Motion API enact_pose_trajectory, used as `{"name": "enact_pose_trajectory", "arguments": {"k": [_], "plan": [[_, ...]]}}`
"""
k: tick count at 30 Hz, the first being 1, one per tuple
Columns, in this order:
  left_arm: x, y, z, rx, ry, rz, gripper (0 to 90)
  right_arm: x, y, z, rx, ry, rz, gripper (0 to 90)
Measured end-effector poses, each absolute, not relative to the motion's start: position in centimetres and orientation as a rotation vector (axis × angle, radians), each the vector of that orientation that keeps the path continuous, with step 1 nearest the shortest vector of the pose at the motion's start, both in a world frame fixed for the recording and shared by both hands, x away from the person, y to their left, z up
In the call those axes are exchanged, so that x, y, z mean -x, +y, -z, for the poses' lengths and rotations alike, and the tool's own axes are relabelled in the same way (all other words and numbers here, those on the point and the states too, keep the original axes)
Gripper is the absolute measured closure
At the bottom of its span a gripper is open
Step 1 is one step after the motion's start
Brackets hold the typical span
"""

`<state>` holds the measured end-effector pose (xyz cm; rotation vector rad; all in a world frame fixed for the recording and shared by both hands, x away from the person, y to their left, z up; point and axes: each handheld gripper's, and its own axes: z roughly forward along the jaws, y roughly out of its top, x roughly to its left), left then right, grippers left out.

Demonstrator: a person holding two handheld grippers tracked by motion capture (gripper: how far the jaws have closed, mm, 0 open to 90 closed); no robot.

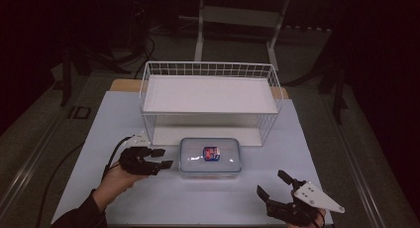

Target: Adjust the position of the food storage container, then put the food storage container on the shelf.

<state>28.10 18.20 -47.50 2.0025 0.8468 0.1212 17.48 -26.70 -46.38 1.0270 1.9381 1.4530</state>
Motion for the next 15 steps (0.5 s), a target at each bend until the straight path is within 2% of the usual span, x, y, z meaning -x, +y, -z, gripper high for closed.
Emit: {"name": "enact_pose_trajectory", "arguments": {"k": [1, 2, 3, 4, 6, 10, 15], "plan": [[-27.9, 18.5, 47.2, -1.959, 0.853, -0.103, 30.9, -17.4, -26.8, 46.3, -1.025, 1.929, -1.454, 14.7], [-27.9, 18.5, 47.2, -1.959, 0.853, -0.103, 27.3, -17.4, -26.8, 46.3, -1.025, 1.929, -1.454, 14.7], [-27.7, 18.7, 47.0, -1.936, 0.837, -0.077, 20.1, -17.4, -26.7, 46.2, -1.023, 1.927, -1.451, 14.7], [-27.7, 18.7, 47.0, -1.936, 0.837, -0.077, 17.4, -17.4, -26.7, 46.2, -1.023, 1.927, -1.451, 14.7], [-27.7, 18.8, 46.9, -1.918, 0.849, -0.084, 13.4, -17.4, -26.6, 46.2, -1.021, 1.935, -1.446, 14.7], [-28.2, 18.7, 46.7, -1.885, 0.870, -0.007, 5.7, -17.4, -26.4, 45.6, -0.987, 1.925, -1.453, 14.7], [-28.8, 18.1, 46.1, -1.843, 0.920, 0.008, 3.5, -18.5, -25.9, 44.9, -1.005, 1.978, -1.498, 16.8]]}}
